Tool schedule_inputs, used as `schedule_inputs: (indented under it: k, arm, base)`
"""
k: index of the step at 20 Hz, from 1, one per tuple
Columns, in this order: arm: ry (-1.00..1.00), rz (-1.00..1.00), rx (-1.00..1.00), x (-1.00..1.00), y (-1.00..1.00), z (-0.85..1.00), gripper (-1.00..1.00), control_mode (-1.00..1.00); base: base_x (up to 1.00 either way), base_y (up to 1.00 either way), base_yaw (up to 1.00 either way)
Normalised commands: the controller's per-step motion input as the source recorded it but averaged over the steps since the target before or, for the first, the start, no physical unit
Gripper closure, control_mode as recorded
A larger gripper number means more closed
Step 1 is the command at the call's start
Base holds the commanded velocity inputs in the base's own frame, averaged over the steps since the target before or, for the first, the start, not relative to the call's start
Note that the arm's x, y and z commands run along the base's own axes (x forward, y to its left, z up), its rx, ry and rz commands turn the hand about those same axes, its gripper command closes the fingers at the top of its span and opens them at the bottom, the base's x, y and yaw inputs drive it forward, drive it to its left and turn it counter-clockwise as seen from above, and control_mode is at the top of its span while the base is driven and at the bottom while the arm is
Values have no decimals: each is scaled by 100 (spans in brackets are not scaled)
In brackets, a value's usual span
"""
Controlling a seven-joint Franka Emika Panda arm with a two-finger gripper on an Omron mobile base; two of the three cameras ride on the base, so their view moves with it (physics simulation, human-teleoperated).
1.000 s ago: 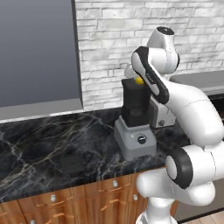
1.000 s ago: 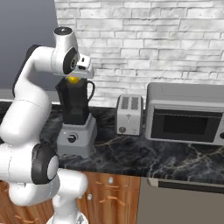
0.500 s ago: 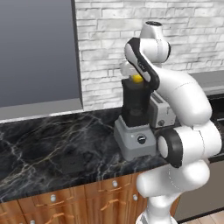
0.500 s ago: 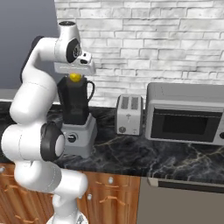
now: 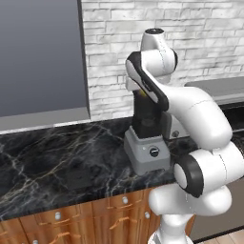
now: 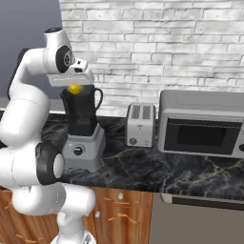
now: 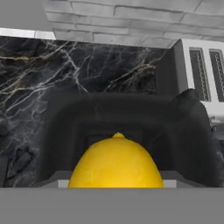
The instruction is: Grab the lemon and lime from the fridge, place them in the blender, close the lid, and turn on the blender to create a marinade.
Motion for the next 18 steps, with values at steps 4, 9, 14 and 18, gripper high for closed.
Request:
schedule_inputs:
  k: [4,9,14,18]
  arm:
    - [5,3,-4,11,3,-39,100,-100]
    - [14,9,0,31,-23,-31,100,-100]
    - [8,12,0,5,-12,-40,-100,-100]
    - [-4,8,0,0,-4,-1,-100,-100]
  base:
    - [0,0,0]
    - [0,0,0]
    - [0,0,0]
    - [0,0,0]
